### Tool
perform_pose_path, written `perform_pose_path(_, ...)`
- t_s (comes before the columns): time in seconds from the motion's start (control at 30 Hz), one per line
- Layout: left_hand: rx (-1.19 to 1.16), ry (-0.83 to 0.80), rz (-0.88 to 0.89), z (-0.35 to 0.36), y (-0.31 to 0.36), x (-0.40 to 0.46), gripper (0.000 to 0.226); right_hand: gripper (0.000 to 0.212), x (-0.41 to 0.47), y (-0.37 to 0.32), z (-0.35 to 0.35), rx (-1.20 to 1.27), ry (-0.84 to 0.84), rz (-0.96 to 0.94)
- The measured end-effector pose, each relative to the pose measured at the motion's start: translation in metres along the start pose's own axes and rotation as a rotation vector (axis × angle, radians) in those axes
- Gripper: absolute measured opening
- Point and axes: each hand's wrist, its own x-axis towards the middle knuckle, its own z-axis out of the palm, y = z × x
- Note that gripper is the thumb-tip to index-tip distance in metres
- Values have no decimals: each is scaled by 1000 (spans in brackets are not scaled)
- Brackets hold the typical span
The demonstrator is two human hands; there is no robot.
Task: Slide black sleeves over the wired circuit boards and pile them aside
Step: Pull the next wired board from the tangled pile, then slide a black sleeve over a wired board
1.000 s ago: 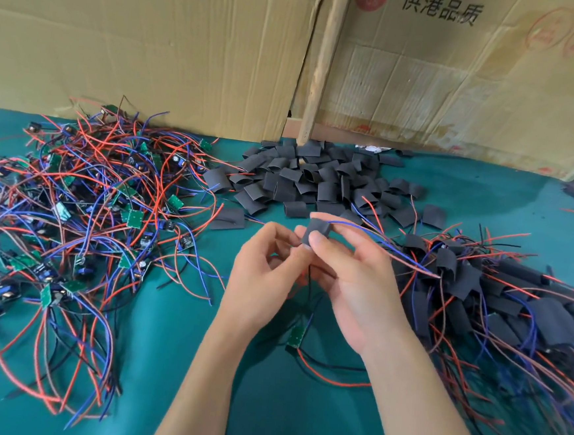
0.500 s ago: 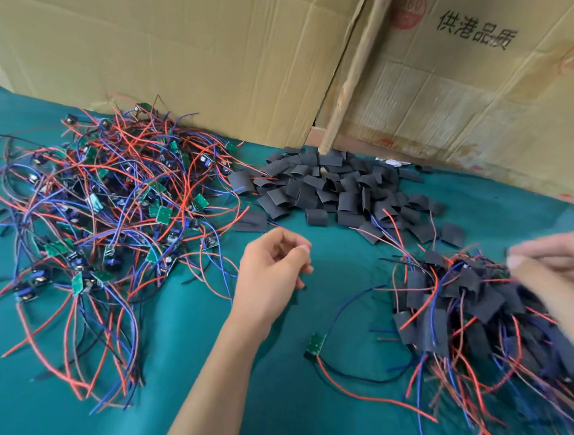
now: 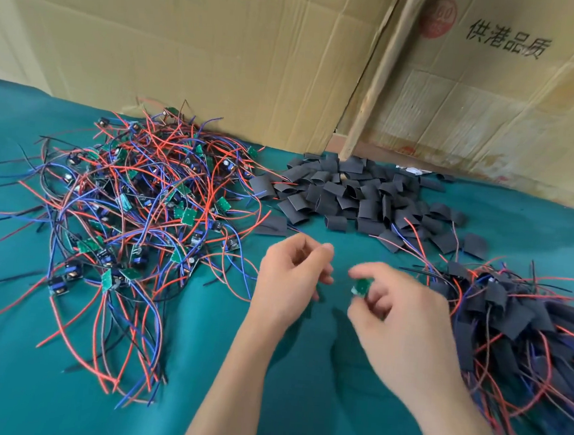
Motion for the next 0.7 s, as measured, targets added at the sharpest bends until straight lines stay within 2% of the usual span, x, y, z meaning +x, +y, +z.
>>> perform_pose_path(0.1, -105, -303, -56, 1, 4, -6, 31, 38, 15, -6, 7, -56, 2, -88)
perform_pose_path(0.17, -109, -365, -59, 0, 3, -7, 28, 40, 19, -8, 13, -68, -91, -138)
perform_pose_path(0.23, -119, -326, -64, -2, 2, -5, 17, 38, 24, -7, 10, 11, -193, -143)
perform_pose_path(0.3, -191, -245, -67, -3, 1, -4, 11, 33, 36, -5, 2, 188, -255, -71)
perform_pose_path(0.37, -256, -136, -92, -2, 4, -2, 15, 20, 59, 2, -2, 274, -149, 27)
perform_pose_path(0.43, -220, -40, -115, -2, 5, 0, 19, 16, 89, 12, 2, 174, -15, 126)
perform_pose_path(0.47, -186, -12, -113, -2, 5, 0, 21, 15, 103, 16, 8, 107, -11, 162)
perform_pose_path(0.53, -138, 29, -94, -3, 5, 0, 22, 20, 122, 20, 26, -25, -109, 166)
perform_pose_path(0.6, -106, 53, -84, -3, 5, 0, 24, 34, 130, 24, 47, -146, -222, 129)
perform_pose_path(0.7, -86, 52, -91, -3, 3, -1, 21, 33, 127, 27, 64, -153, -193, 124)
